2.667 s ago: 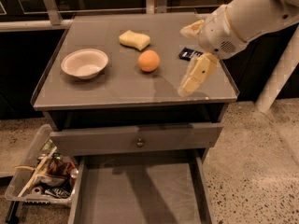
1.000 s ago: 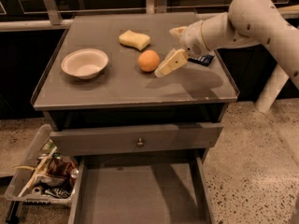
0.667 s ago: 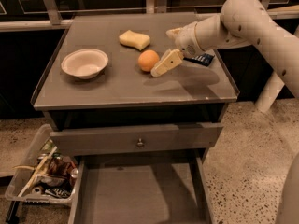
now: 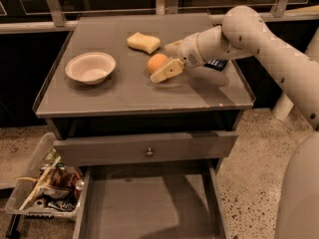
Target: Place orange into middle drawer
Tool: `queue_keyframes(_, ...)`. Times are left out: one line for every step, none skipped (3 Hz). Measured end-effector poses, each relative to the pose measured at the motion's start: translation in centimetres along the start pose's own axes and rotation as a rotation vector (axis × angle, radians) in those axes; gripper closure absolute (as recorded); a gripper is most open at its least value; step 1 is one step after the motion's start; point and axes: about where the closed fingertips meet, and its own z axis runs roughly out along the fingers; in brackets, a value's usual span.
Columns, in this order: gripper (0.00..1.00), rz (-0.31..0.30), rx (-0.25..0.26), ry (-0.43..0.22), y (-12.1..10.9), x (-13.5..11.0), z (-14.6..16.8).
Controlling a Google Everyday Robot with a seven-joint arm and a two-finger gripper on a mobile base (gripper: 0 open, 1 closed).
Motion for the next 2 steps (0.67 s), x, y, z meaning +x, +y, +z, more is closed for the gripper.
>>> queue_keyframes(0.41, 0.001, -0.001, 0.0, 0.01, 0.02, 0.07)
queue_keyframes(0.64, 0.001, -0.001, 0.0, 0.01, 0.02, 0.07)
